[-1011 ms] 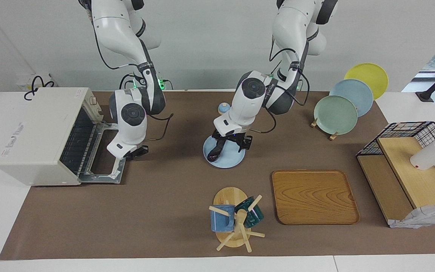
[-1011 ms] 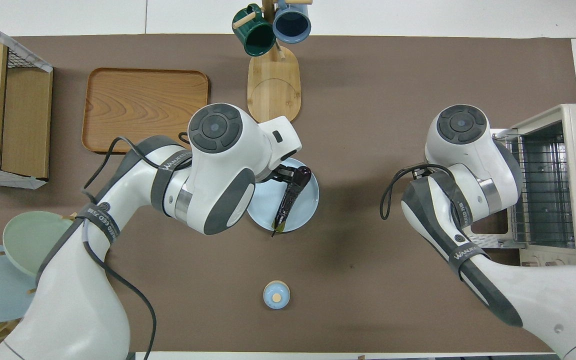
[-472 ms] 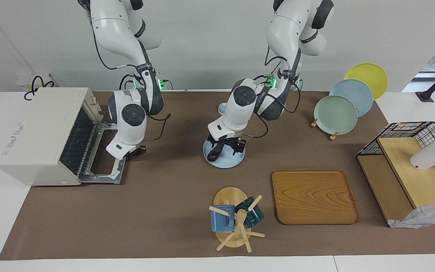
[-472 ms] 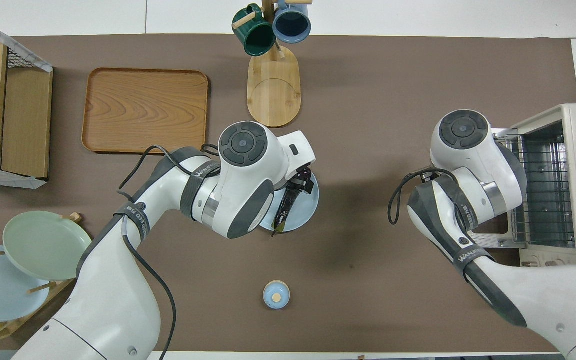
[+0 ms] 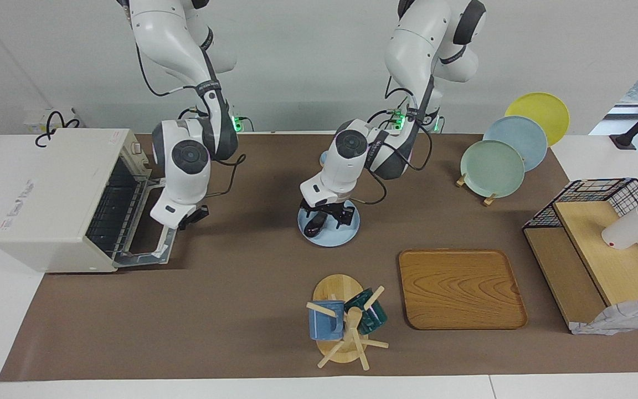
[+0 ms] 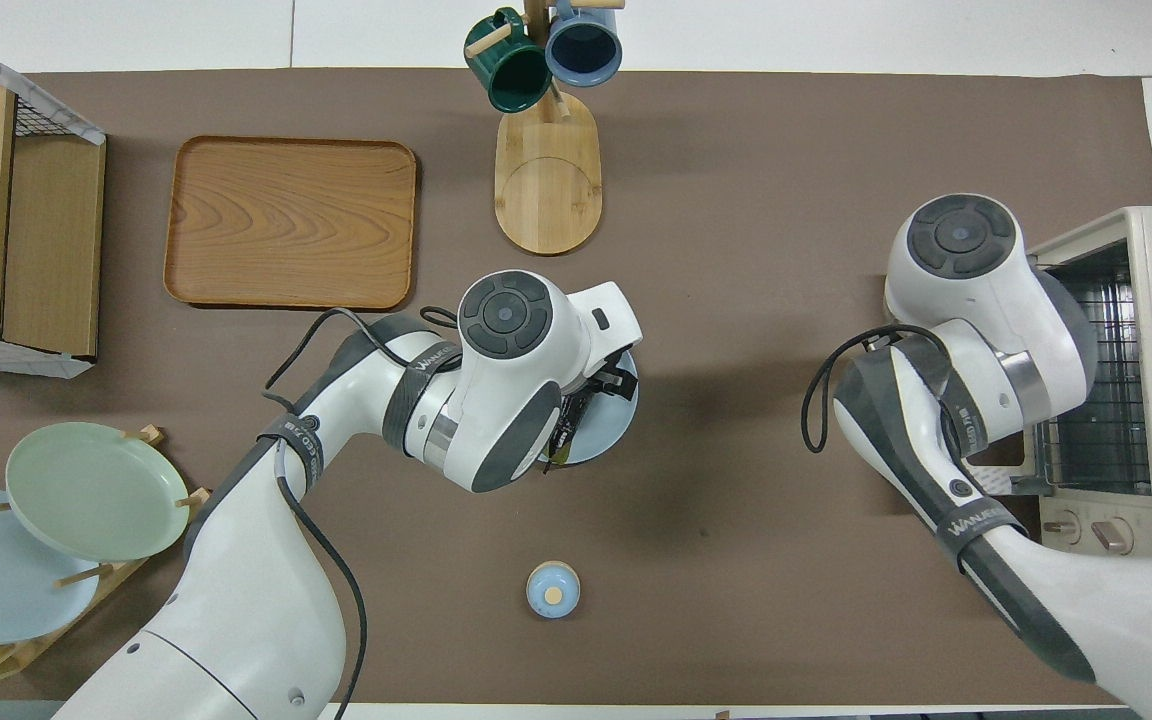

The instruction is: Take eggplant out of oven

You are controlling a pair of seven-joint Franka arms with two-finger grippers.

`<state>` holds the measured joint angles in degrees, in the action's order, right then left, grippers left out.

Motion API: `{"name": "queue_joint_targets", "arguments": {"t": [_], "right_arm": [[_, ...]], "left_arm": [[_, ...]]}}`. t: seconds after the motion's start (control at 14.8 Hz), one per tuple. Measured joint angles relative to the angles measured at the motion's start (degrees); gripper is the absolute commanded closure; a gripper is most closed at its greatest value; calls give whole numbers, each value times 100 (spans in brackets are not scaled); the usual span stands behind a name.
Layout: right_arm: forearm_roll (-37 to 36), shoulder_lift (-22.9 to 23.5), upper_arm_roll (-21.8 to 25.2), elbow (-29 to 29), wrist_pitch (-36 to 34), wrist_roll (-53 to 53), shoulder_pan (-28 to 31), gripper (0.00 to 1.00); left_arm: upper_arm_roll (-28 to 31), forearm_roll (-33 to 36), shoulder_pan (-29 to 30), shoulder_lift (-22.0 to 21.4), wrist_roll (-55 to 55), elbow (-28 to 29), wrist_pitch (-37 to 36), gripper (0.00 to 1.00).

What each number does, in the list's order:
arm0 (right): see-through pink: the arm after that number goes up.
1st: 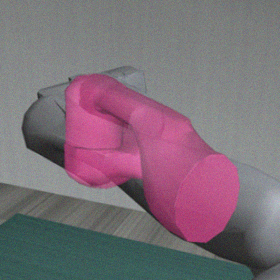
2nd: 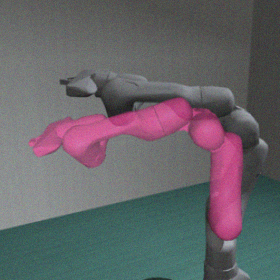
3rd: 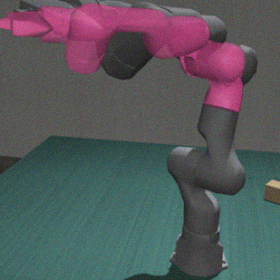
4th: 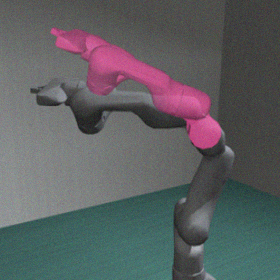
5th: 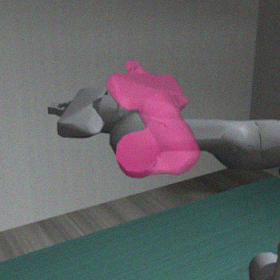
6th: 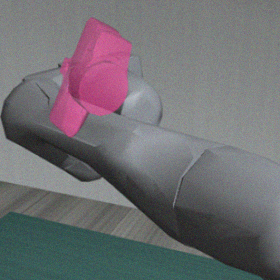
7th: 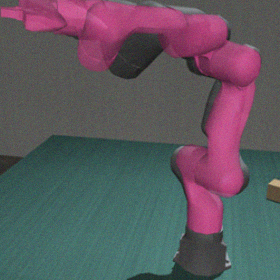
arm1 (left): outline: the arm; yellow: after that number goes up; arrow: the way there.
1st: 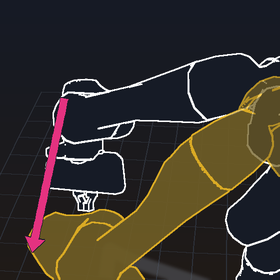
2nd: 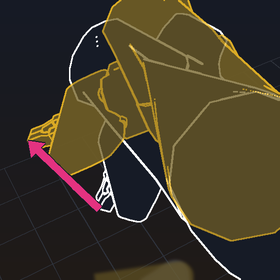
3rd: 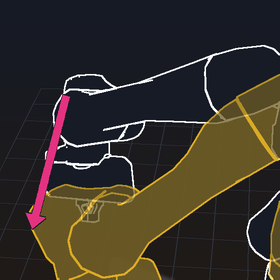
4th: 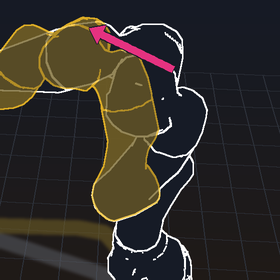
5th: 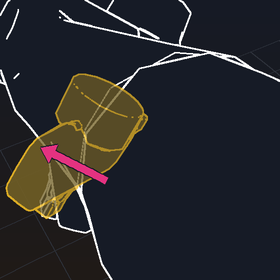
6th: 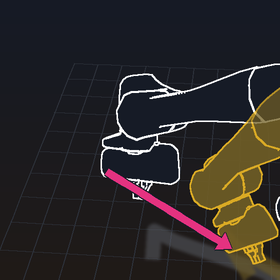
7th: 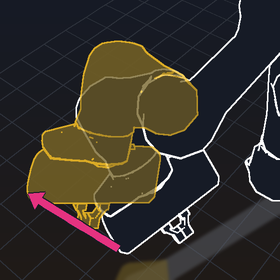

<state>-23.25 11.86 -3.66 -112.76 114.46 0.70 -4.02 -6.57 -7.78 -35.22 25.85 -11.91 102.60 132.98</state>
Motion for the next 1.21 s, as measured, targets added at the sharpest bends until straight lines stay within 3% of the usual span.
{"name": "queue_joint_targets", "arguments": {"t": [0.13,0.54,0.74,1.01,1.21], "right_arm": [[3,-249,1,106,-271,166,112,100],[-49,-718,119,296,-602,1008,650,100],[68,-769,167,398,-624,1432,993,100],[570,-718,205,708,-1097,1465,1075,100],[1246,-694,202,1425,-1770,1465,1089,97]], "left_arm": [[1,0,-5,0,-38,100,192,7],[48,0,5,-1,-58,108,186,51],[72,1,36,-11,-58,-21,-30,65],[110,1,54,-27,-72,-103,-188,100],[119,1,254,-144,-98,-193,-443,100]]}}
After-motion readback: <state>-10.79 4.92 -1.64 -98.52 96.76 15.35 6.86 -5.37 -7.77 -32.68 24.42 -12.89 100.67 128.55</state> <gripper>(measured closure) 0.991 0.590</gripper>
